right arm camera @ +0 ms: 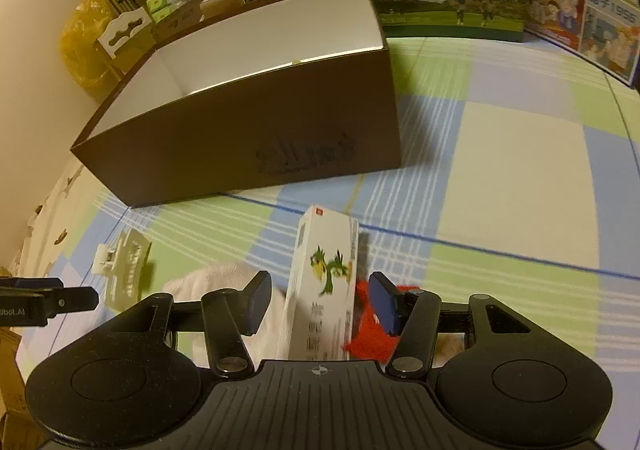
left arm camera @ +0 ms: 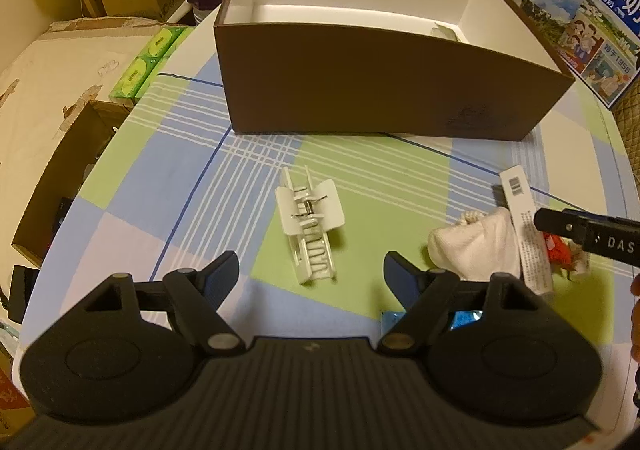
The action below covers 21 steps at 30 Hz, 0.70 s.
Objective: Organize objects
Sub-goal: 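Grasp the white-green medicine box with the right tool while the left tool grasps the white plastic rack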
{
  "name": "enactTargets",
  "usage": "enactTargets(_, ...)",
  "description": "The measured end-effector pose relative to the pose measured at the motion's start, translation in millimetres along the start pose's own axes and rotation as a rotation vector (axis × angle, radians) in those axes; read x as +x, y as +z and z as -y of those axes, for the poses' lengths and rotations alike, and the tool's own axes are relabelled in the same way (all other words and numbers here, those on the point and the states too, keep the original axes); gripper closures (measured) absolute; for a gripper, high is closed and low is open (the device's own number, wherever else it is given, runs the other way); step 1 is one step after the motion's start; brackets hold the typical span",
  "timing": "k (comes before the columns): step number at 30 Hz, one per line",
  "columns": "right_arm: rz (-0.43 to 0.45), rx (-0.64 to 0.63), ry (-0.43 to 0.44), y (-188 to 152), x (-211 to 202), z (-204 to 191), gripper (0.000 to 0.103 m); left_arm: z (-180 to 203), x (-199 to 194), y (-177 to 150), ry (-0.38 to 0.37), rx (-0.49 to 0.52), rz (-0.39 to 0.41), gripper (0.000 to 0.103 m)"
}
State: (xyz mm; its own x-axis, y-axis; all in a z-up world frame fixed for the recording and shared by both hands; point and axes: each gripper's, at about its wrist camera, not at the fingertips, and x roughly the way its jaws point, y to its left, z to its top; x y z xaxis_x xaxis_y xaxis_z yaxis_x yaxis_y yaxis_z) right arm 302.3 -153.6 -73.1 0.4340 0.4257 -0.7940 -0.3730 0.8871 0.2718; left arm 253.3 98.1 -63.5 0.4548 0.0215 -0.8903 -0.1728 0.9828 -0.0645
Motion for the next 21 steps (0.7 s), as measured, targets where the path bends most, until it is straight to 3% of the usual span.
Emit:
enactTargets(13,-0.069,0.013,0.022,10.2,31.4,9.0,0.059,-8.8,19.7,7.4,-0.002,-0.018,-0.028,0.026)
enactTargets(21,-0.031,0.003,0.022,11.1,25.3,6.0,0.065,-11.3,27.0,12.7,-0.006,-0.033,-0.033,0.026)
